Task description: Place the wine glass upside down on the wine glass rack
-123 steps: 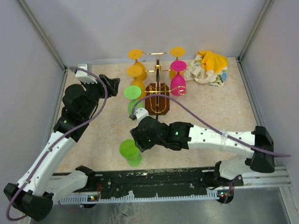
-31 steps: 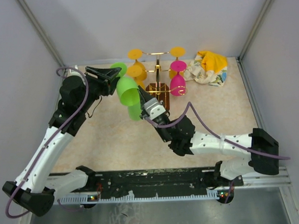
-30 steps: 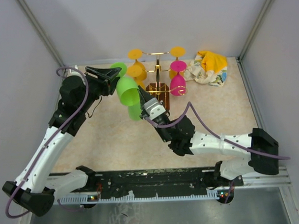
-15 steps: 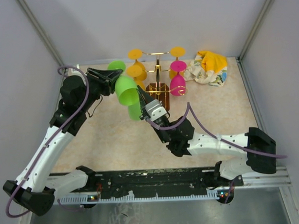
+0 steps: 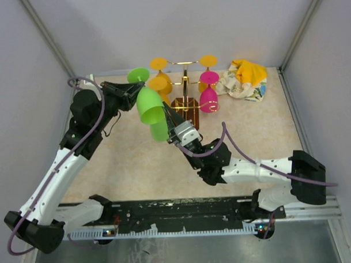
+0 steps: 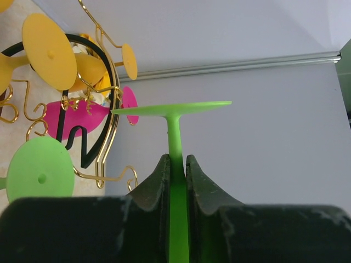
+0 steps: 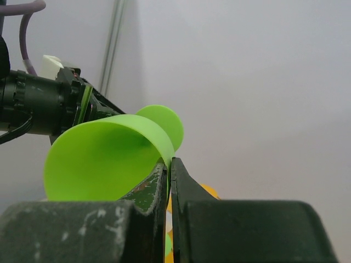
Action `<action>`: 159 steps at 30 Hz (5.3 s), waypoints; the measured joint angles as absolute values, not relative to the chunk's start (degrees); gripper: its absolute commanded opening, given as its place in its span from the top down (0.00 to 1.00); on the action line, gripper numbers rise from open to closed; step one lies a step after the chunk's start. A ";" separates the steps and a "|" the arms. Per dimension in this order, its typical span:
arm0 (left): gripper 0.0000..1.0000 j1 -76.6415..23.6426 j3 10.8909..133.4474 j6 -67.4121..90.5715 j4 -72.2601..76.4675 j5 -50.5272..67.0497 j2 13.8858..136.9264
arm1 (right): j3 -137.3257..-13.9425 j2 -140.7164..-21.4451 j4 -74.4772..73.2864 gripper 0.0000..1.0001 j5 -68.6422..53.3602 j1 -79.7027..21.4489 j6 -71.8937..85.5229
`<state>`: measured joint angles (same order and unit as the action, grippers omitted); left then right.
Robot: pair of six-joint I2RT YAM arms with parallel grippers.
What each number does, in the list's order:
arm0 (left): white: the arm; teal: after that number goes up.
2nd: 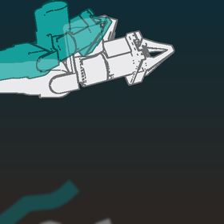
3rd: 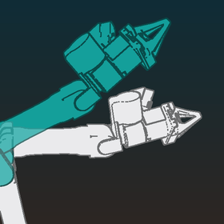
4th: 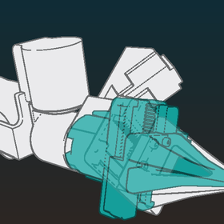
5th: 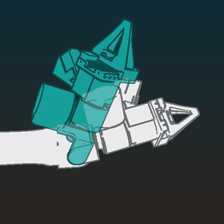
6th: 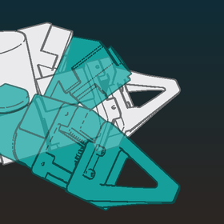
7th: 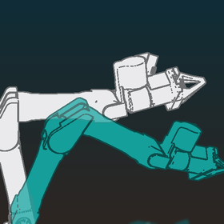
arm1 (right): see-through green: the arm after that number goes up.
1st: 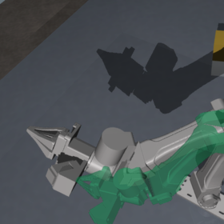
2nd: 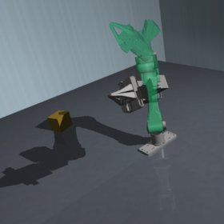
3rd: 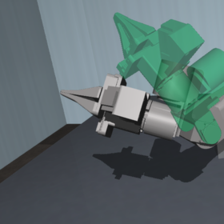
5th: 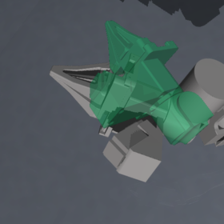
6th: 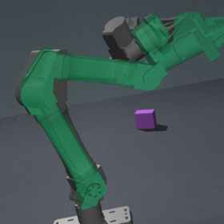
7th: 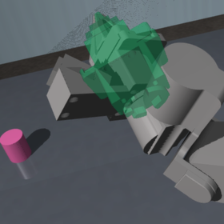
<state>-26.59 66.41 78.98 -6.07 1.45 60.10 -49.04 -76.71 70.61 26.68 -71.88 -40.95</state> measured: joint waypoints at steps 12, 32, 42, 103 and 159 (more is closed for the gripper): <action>1.00 -26.65 65.08 74.89 -3.09 1.54 58.89 | -46.85 -74.76 68.05 0.68 26.74 -72.36 -40.75; 1.00 -26.92 58.46 41.54 17.43 15.90 55.61 | -48.93 -48.42 31.05 0.43 50.00 -72.62 -33.08; 1.00 -39.42 41.10 25.47 27.94 18.52 51.68 | -59.11 -47.75 14.85 0.37 62.63 -72.62 -24.97; 1.00 -62.65 48.25 -2.42 87.02 -23.66 107.24 | -61.17 -40.86 -1.37 0.01 70.81 -72.62 -19.49; 1.00 -62.33 58.19 -1.30 87.15 -13.04 115.81 | -60.31 -39.75 -1.78 0.01 70.54 -72.62 -19.46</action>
